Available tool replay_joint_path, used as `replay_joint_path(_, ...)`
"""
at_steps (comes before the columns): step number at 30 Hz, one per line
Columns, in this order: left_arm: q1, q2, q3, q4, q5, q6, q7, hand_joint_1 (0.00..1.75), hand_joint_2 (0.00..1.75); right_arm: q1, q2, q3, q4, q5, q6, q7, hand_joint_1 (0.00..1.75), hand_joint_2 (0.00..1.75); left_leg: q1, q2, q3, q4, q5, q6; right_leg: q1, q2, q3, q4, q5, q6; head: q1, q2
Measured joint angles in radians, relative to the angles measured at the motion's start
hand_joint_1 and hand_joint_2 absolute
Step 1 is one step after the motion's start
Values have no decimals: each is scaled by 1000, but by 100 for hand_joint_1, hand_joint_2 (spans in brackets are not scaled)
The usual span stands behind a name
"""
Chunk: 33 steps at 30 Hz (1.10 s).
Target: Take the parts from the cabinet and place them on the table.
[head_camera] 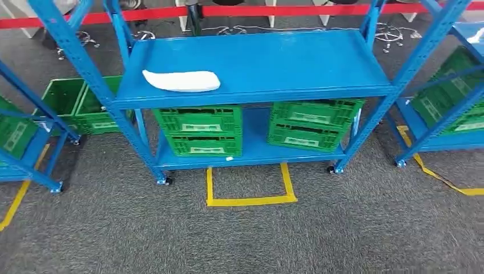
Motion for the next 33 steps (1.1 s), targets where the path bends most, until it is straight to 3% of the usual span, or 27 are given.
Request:
replay_joint_path(1,2,0,0,0,0,-1,2,0,0,0,0,0,0,0,-2,0,0,0,0,5,-19,8,24,0,0,9,4,0,-3,-1,-1,0)
replay_joint_path(2,3,0,0,0,0,-2,3,0,0,2,0,-1,0,0,-4,0,0,0,0,8,-15,-28,68,1,0,19,10,1,-6,0,-3,0)
replay_joint_path(4,2,0,0,0,0,-2,3,0,0,8,1,-3,0,0,-9,-4,0,0,0,7,40,-187,187,8,0,32,26,4,-18,8,-5,0)
replay_joint_path(5,2,0,0,0,0,-2,3,0,0,8,1,-4,0,0,-9,-5,0,0,0,-5,59,-237,204,15,-1,34,25,5,-24,13,-6,0)
replay_joint_path(6,0,1,0,0,0,-2,3,0,0,5,2,-5,0,0,-10,-7,0,0,-2,-10,66,-257,197,18,6,38,25,15,-29,21,-8,0)
replay_joint_path(7,-2,1,0,0,0,-2,3,0,0,5,1,-5,0,0,-11,-8,0,0,-3,-10,67,-259,189,24,2,39,20,13,-27,26,-6,0)
replay_joint_path(9,0,-1,0,0,0,-2,3,0,0,5,0,-7,0,0,-12,-9,0,0,-3,-11,68,-267,191,22,2,36,23,13,-31,14,0,0)
replay_joint_path(13,0,-1,0,1,1,-2,4,0,0,4,2,-8,0,0,-9,-11,0,0,-8,-10,70,-267,187,30,-2,37,29,5,-30,21,1,0)
replay_joint_path(14,-1,-2,0,1,1,-2,5,0,0,4,1,-8,0,0,-9,-11,0,175,-9,-9,71,-267,185,34,-3,37,30,3,-31,22,0,0)
replay_joint_path(20,0,-2,0,1,1,-3,6,0,0,4,1,-8,0,1,-8,-11,0,175,-11,-7,72,-267,183,40,-5,37,32,-2,-31,34,0,0)
replay_joint_path(33,0,-7,0,1,2,-3,13,0,0,4,0,-8,0,10,-8,-13,0,175,-10,-5,74,-267,181,41,-3,37,32,-1,-32,38,0,0)
